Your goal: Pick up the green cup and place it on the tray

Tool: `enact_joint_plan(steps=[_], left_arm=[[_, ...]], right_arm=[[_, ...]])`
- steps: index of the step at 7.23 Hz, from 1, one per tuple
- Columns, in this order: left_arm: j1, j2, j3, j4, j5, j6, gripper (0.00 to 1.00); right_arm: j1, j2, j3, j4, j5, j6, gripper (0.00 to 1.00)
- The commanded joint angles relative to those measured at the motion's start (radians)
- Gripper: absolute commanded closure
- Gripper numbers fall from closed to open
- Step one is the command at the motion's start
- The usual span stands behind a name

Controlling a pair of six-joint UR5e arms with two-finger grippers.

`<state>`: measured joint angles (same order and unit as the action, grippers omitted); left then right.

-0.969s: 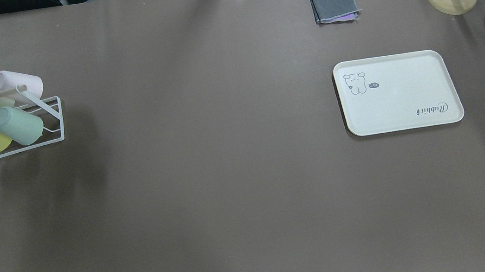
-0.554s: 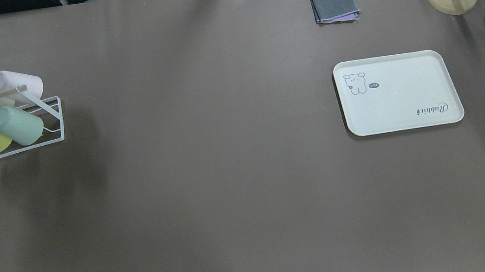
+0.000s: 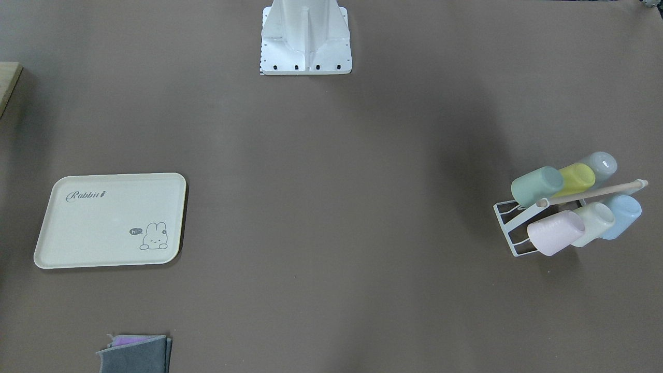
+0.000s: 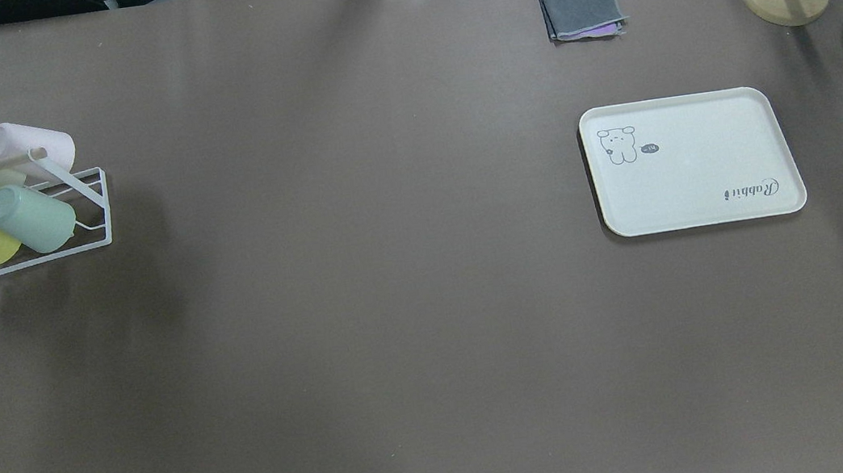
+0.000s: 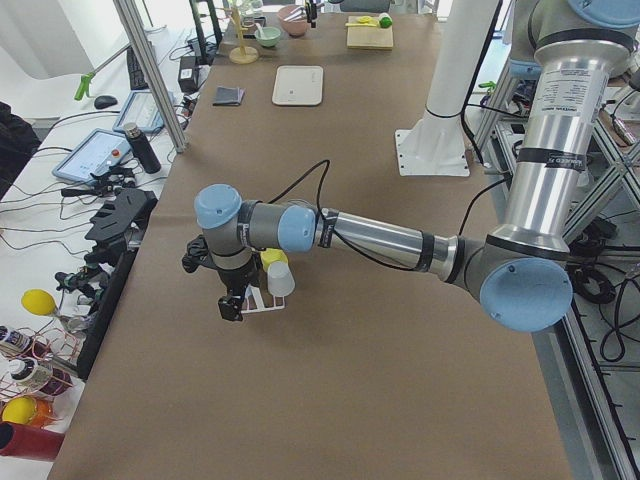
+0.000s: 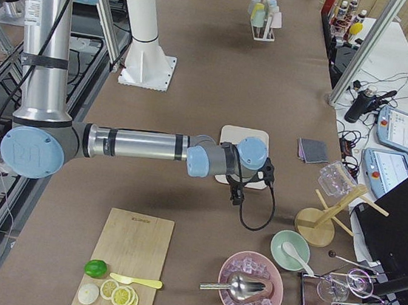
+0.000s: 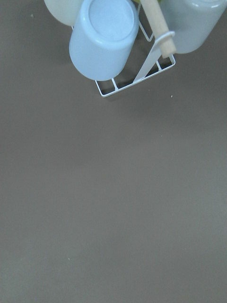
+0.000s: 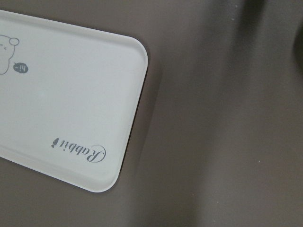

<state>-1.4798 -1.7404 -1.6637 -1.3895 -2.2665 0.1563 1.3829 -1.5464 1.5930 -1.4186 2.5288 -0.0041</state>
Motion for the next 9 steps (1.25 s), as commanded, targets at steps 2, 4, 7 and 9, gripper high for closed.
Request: enact_joint_plan(steps=[2,4,7,9], left_arm=[[0.103,-0.117,-0.186,0.319,0.01,-0.004,0.02],[0.186,-0.208,-0.261,0.482,0.048,-0.004,0.02],[0.309,-0.203,-0.456,0.581,0.159,-0.006,0.02],[0.483,-0.209,-0.551,0.644,0.262,-0.044,0.02]], right_arm=[[-0.088,0.038,-0.132,0.197,0.008,0.141,0.01],[-0.131,0.093,-0.235,0.298,0.002,0.229,0.01],[-0.182,0.134,-0.303,0.403,0.001,0.413,0.01],[-0.203,0.138,-0.309,0.403,-0.001,0.456,0.05]])
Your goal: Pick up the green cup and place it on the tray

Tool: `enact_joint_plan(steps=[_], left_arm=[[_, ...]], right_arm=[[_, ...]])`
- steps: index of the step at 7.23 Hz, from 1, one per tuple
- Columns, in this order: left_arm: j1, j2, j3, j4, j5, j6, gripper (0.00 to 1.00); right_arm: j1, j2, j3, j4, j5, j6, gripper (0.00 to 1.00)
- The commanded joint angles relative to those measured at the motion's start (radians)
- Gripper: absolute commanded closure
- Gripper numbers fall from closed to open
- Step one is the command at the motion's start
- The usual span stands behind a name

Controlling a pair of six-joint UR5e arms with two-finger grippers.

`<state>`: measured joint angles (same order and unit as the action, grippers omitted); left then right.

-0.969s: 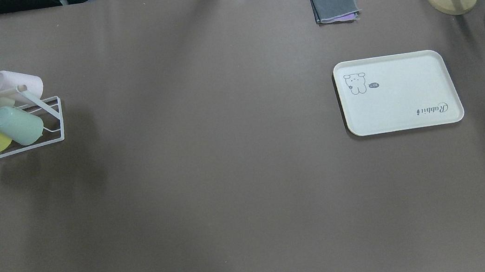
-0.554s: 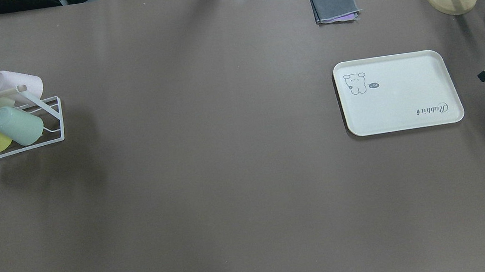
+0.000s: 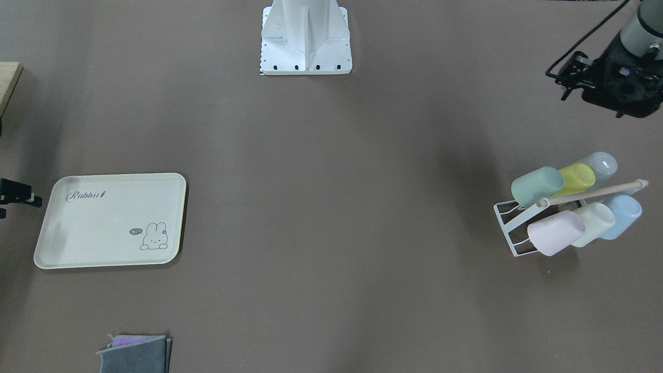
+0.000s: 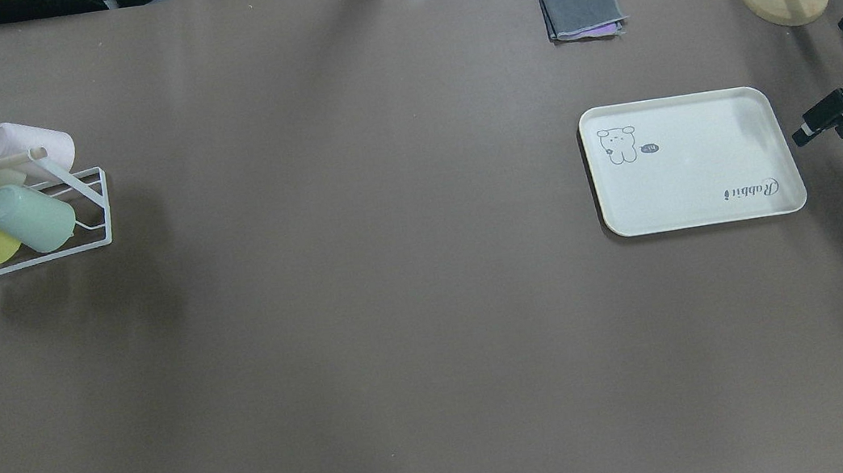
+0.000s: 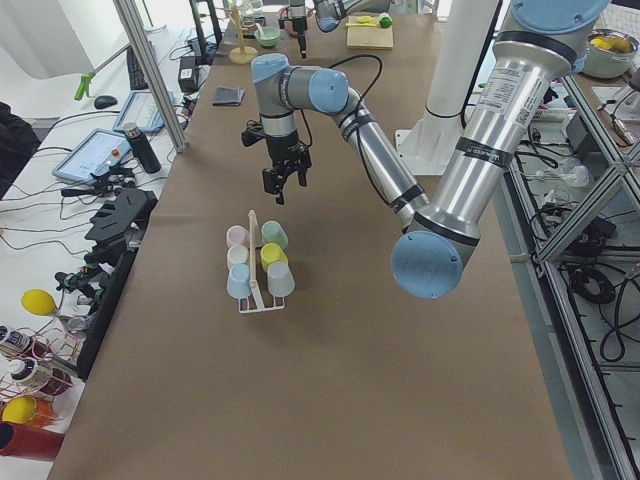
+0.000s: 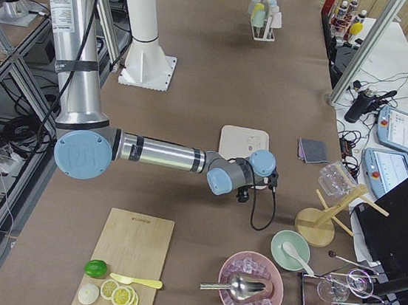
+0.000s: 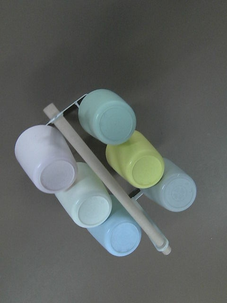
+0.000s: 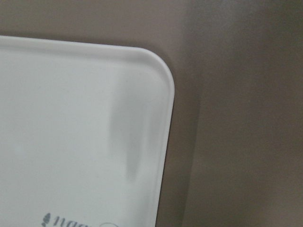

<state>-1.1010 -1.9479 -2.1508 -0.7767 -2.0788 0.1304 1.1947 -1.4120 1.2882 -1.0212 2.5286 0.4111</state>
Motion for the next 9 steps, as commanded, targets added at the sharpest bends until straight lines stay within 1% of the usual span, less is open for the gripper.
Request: enact_joint_plan(steps=[1,2,3,4,5,6,7,8,9], left_arm=[[0.198,0.0,-0.122,0.042,0.201,-0.02,0.02],[0.228,0.0,-0.15,0.075,0.212,-0.018,0.02],[0.275,0.001,-0.141,0.08,0.23,-0.015,0.02],[0.327,-0.002,-0.147,0.082,0.282,-0.017,0.02],[0.375,-0.005,-0.14,0.08,0.328,-0.017,0.02],[0.421,-0.05,-0.123,0.089,0.376,-0.02,0.02],[0.506,-0.061,-0.123,0.102,0.478,-0.02,0.02],[0.559,-0.06,-0.127,0.102,0.587,-0.018,0.02],[0.578,-0.057,-0.1,0.096,0.626,-0.017,0.02]], right_arm=[[-0.027,0.014,-0.009,0.007,-0.001,0.066,0.05],[-0.038,0.024,-0.016,0.007,-0.014,0.066,0.12],[-0.052,0.031,-0.016,0.006,-0.042,0.066,0.21],[-0.058,0.036,-0.018,0.006,-0.057,0.066,0.26],[-0.058,0.038,-0.023,0.006,-0.06,0.066,0.28],[-0.058,0.036,-0.023,0.006,-0.06,0.064,0.34],[-0.057,0.034,-0.023,0.006,-0.06,0.064,0.4],[-0.057,0.038,-0.021,0.007,-0.062,0.064,0.5],[-0.057,0.038,-0.023,0.006,-0.064,0.066,0.54]])
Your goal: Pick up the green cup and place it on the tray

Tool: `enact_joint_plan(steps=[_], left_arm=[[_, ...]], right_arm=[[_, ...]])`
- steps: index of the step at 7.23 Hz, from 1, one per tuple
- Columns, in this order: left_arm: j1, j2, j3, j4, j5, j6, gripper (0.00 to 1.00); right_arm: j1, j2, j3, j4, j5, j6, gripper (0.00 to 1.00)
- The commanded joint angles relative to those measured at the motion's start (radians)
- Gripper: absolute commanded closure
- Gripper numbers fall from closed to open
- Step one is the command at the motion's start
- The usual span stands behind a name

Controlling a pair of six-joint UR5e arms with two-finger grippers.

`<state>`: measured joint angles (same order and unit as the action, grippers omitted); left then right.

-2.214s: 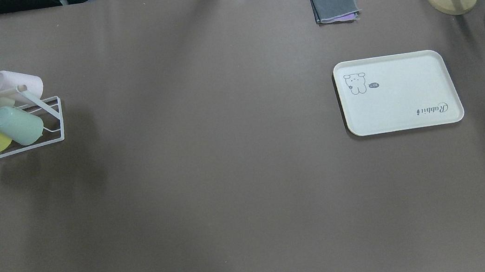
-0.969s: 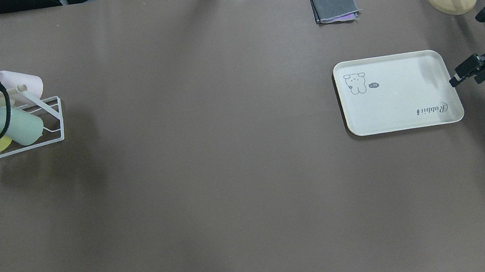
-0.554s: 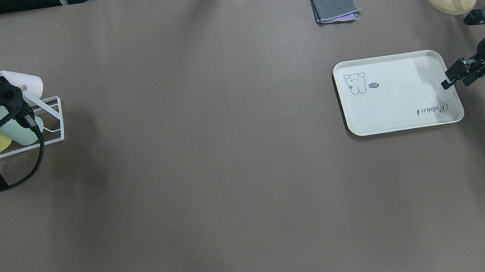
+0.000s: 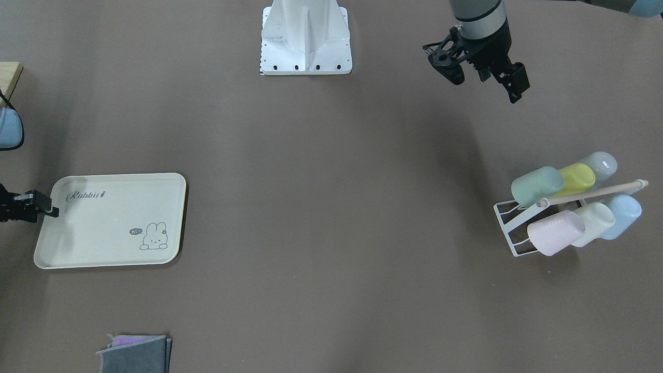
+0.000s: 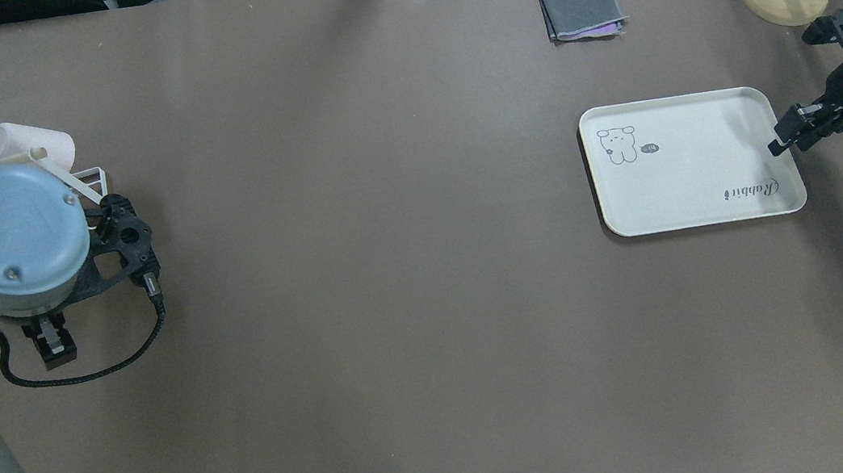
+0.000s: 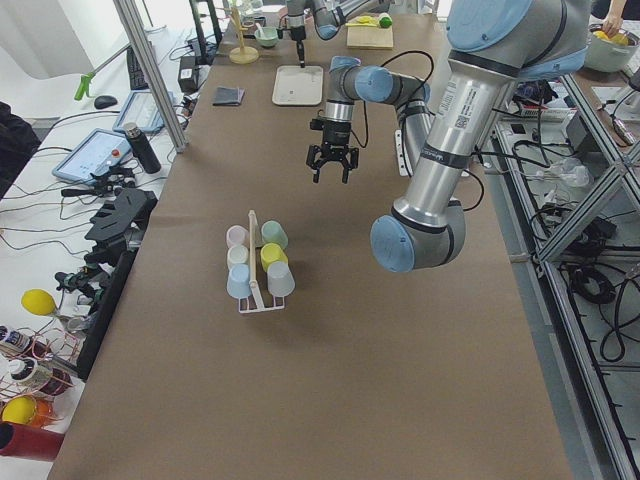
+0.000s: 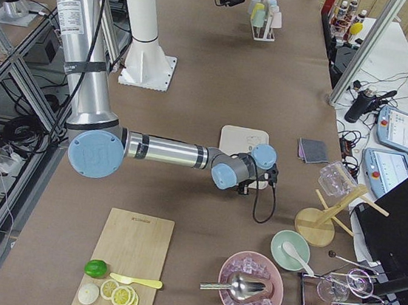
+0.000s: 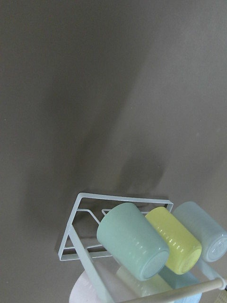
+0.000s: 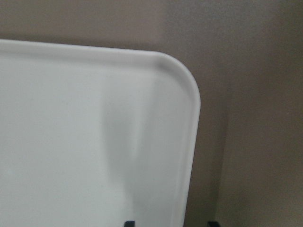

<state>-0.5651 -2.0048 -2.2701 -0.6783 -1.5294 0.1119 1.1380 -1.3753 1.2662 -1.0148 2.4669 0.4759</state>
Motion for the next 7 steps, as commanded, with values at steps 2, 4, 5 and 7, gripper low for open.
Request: enact_joint_plan(steps=[2,4,5,7], left_arm=[[0.179,0.03,0.027,-0.004,0.308,0.005,0.02],[0.205,0.123,0.044,-0.117,0.417,0.027,0.02],[0.206,0.203,0.069,-0.233,0.521,0.096,0.02],[0.202,0.271,0.189,-0.584,0.685,0.424,0.02]], right_arm=[[0.0,0.001,-0.002,-0.001,-0.019,0.001,0.55],[-0.001,0.002,-0.013,-0.001,-0.019,0.001,0.55],[-0.001,0.002,-0.013,-0.001,-0.02,0.001,0.55],[-0.001,0.01,-0.015,-0.001,-0.022,0.001,0.6]])
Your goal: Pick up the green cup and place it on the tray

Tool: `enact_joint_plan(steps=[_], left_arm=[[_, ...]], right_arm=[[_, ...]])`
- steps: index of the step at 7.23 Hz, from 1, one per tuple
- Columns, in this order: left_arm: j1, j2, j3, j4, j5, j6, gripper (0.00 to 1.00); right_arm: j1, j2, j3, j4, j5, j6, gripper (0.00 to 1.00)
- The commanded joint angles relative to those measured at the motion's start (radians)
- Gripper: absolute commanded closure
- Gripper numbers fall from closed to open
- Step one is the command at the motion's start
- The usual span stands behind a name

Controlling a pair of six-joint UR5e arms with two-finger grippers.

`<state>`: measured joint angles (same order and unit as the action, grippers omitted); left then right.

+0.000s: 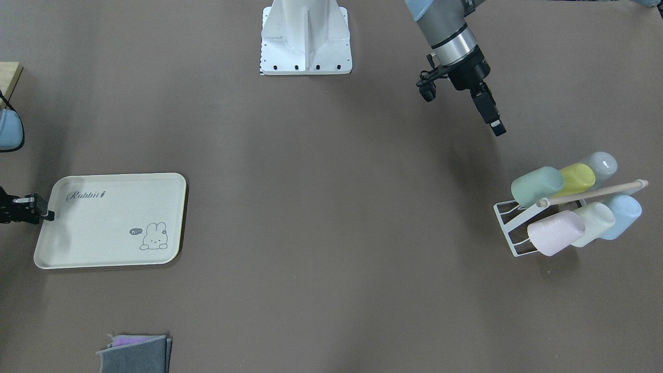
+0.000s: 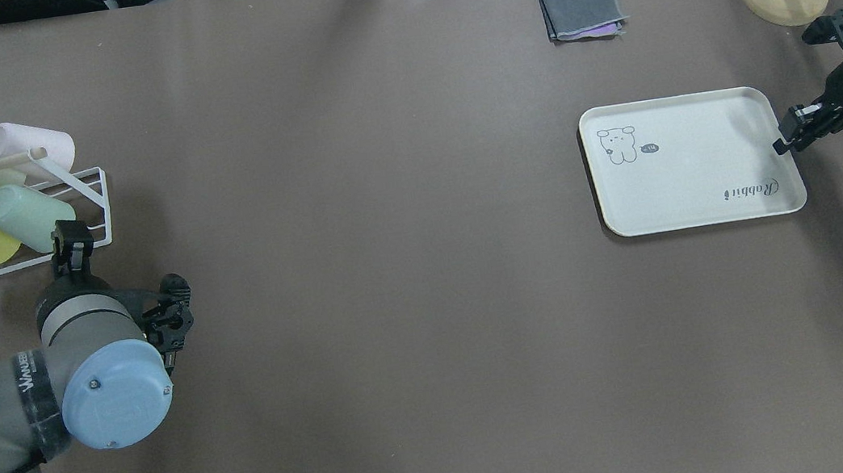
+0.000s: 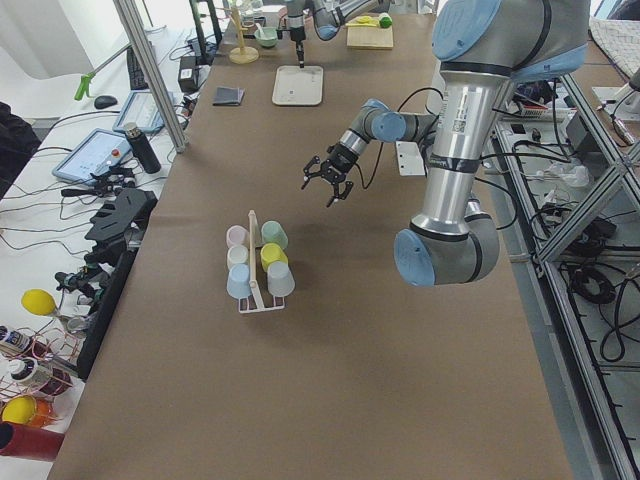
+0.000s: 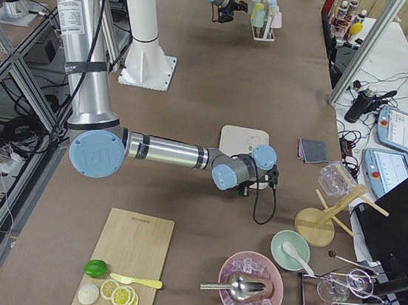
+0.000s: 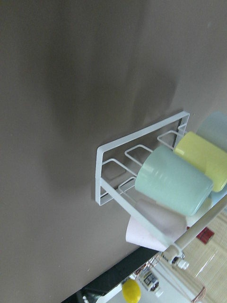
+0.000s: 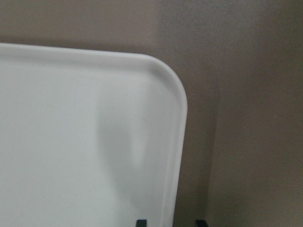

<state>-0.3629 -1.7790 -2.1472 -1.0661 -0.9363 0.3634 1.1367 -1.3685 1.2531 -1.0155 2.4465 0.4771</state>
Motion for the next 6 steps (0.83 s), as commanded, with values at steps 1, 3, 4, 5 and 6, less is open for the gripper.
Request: enact_joint_plan(steps=[1,3,4,5,6], left_arm=[[-0.001,0.105,0.072,-0.246,0.099,0.195,0.02],[0.027,0.168,0.078,-0.247,0.158,0.21,0.02],[0.035,0.182,0.082,-0.245,0.195,0.265,0.02],[0.039,0.179,0.087,-0.245,0.221,0.335,0.02],[0.06,0.176,0.114,-0.244,0.32,0.38,0.02]], right_arm=[[0.0,0.003,-0.001,0.0,-0.004,0.0,0.62],[0.0,0.006,-0.009,0.0,-0.004,0.0,0.62],[0.0,0.022,-0.023,0.0,-0.004,0.0,0.62],[0.0,0.026,-0.029,0.0,-0.004,0.0,0.62],[0.0,0.029,-0.029,0.0,-0.004,0.0,0.62]])
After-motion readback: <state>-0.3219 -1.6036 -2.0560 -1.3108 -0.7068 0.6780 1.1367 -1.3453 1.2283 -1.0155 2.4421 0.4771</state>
